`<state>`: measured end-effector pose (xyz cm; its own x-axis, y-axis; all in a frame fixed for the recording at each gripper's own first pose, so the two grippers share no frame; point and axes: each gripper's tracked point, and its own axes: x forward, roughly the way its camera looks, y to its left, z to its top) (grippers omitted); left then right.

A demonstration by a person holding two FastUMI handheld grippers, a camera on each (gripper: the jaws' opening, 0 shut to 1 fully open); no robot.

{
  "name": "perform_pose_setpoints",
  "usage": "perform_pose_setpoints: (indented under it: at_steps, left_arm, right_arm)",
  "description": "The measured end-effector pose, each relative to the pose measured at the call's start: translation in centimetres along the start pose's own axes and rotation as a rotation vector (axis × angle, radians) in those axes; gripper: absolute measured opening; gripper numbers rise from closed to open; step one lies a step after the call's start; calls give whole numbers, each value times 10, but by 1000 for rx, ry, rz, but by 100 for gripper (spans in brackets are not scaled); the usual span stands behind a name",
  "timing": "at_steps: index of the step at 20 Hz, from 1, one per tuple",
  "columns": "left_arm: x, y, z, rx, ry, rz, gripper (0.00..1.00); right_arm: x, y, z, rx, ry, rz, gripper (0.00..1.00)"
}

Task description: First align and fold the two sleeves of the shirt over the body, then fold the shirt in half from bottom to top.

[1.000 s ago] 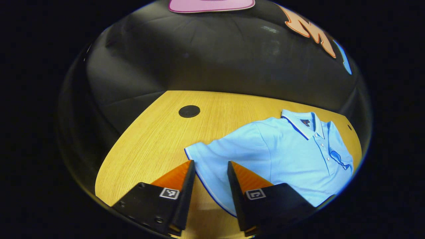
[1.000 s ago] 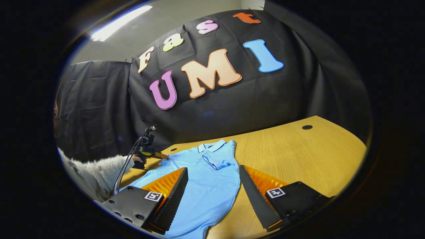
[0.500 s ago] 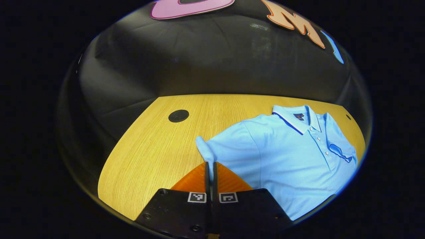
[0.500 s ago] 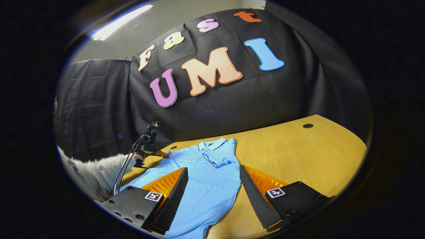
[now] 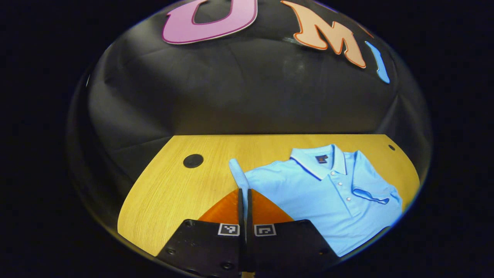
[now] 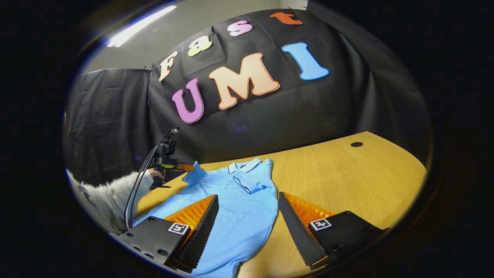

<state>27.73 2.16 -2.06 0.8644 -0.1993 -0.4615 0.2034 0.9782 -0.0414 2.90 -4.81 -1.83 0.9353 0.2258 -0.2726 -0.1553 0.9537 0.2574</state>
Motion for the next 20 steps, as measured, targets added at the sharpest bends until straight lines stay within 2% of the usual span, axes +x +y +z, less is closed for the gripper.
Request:
perform_pose_setpoints:
  at_steps: [5, 9, 16, 18, 20]
  left_arm:
    - [2, -81, 9, 108, -19, -117, 0]
    - [11, -136, -5, 151, 25, -193, 0]
    - [26, -173, -22, 165, 65, -231, 1]
    - [19, -184, -27, 181, 75, -272, 10]
    - [10, -186, -32, 198, 78, -281, 63]
  right_arm:
    - [2, 0, -1, -3, 4, 4, 97]
    - [4, 1, -4, -1, 14, 8, 97]
    - [2, 3, -1, -3, 11, 13, 97]
    - [2, 5, -2, -14, 14, 12, 97]
    - [3, 7, -1, -33, 13, 18, 97]
